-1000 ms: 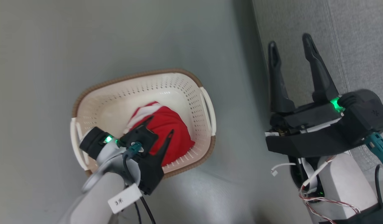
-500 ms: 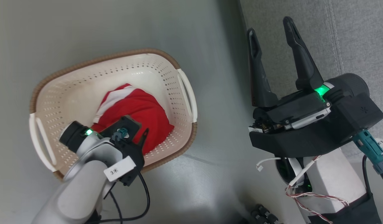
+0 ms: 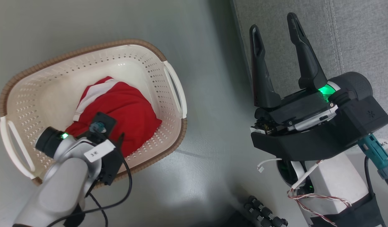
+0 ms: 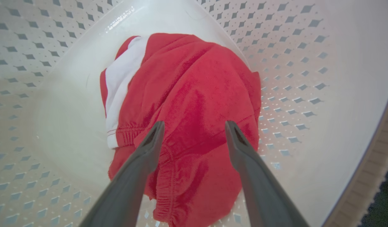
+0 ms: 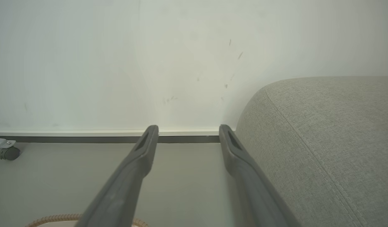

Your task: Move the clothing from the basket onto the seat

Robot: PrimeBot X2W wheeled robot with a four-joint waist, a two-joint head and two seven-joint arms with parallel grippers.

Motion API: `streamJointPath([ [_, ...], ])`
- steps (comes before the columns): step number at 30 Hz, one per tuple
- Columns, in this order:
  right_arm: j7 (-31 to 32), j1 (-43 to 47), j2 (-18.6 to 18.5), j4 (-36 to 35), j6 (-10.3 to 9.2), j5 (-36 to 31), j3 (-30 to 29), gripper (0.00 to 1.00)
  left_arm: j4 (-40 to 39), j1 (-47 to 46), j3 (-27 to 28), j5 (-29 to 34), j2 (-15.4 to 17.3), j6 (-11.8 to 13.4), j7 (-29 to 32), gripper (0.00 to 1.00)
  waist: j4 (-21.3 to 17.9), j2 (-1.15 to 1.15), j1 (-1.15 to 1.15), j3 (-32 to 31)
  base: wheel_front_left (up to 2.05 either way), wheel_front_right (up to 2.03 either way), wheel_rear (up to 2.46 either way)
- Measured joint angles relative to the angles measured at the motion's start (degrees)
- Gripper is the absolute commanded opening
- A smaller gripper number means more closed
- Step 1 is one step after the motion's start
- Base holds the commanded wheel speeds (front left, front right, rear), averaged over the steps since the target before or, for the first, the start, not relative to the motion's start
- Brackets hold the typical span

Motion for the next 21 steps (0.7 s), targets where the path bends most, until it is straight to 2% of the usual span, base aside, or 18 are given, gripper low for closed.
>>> streamJointPath([
  [14,-2.2,0.0,0.2,-0.9,0.0,2.5,0.5,1.0,6.1,-4.3,1.4,-2.6,1.5,-0.1,2.6,1.0,-1.7,0.0,0.0,3.5,0.0,0.0,0.0],
  [21,-3.0,0.1,0.2,-1.0,0.0,2.7,0.3,1.0,9.1,-6.8,2.3,-4.1,0.2,-0.1,4.3,1.0,-2.1,0.0,0.0,4.9,0.0,0.0,0.0],
])
